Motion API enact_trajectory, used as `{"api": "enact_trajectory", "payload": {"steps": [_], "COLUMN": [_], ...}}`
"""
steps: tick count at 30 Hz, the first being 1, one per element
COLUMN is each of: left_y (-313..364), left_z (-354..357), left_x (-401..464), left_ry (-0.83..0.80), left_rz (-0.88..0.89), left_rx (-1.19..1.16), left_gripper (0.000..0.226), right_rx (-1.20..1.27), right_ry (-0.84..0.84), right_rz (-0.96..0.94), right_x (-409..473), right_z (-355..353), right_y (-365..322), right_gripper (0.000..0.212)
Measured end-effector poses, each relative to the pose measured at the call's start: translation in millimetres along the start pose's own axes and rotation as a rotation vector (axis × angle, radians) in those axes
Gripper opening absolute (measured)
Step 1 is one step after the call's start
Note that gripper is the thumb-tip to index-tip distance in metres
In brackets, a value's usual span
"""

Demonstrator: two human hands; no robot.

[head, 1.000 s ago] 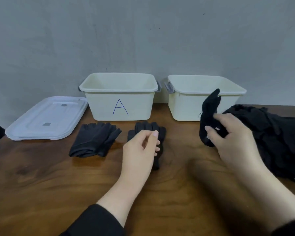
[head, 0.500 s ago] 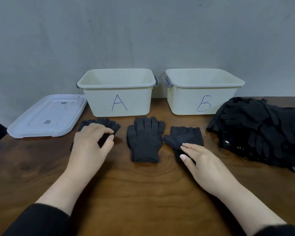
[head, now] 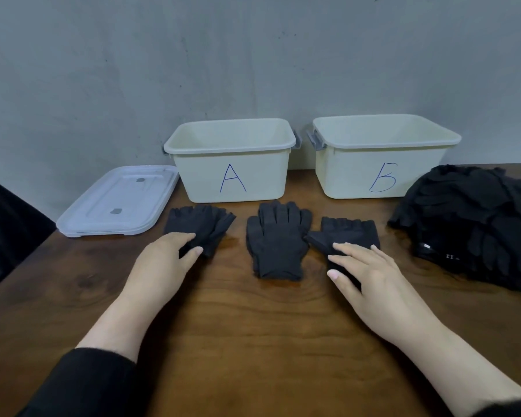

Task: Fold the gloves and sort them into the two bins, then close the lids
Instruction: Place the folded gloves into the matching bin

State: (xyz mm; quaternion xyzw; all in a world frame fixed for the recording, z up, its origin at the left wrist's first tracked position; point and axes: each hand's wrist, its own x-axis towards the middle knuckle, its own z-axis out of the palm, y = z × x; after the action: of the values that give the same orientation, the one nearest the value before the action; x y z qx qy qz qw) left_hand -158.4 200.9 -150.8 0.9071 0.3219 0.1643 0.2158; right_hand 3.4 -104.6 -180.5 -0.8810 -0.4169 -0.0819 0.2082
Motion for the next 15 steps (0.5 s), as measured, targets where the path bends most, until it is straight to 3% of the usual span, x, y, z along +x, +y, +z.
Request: {"api": "enact_trajectory", "payload": {"steps": [5, 9, 12, 15], "left_y": [11.7, 60.5, 118.4, 171.5], "left_z": [-5.9, -21.6, -12.5, 6.1], "left_x": [1.8, -1.8, -1.2, -4.2], "left_ry": [0.275, 0.43, 0.346, 0.058], "left_rz": [0.038, 0.166, 0.198, 0.043], "left_rx": [-0.091, -0.35, -0.643, -1.13], "left_gripper": [0.033, 0.023, 0.02, 0.025], "right_rx": [0.146, 0.357, 0.582, 0.708], "right_ry": [0.179, 0.364, 0.365, 0.215], "right_rz": [0.023, 0.062, 0.139, 0.154], "right_x": [0.5, 3.2, 10.5, 19.0], "right_z": [-8.8, -27.3, -45.3, -57.8], "right_y": [-3.9, -14.1, -30.1, -38.1], "right_gripper": [0.051, 0.038, 0.031, 0.049]}}
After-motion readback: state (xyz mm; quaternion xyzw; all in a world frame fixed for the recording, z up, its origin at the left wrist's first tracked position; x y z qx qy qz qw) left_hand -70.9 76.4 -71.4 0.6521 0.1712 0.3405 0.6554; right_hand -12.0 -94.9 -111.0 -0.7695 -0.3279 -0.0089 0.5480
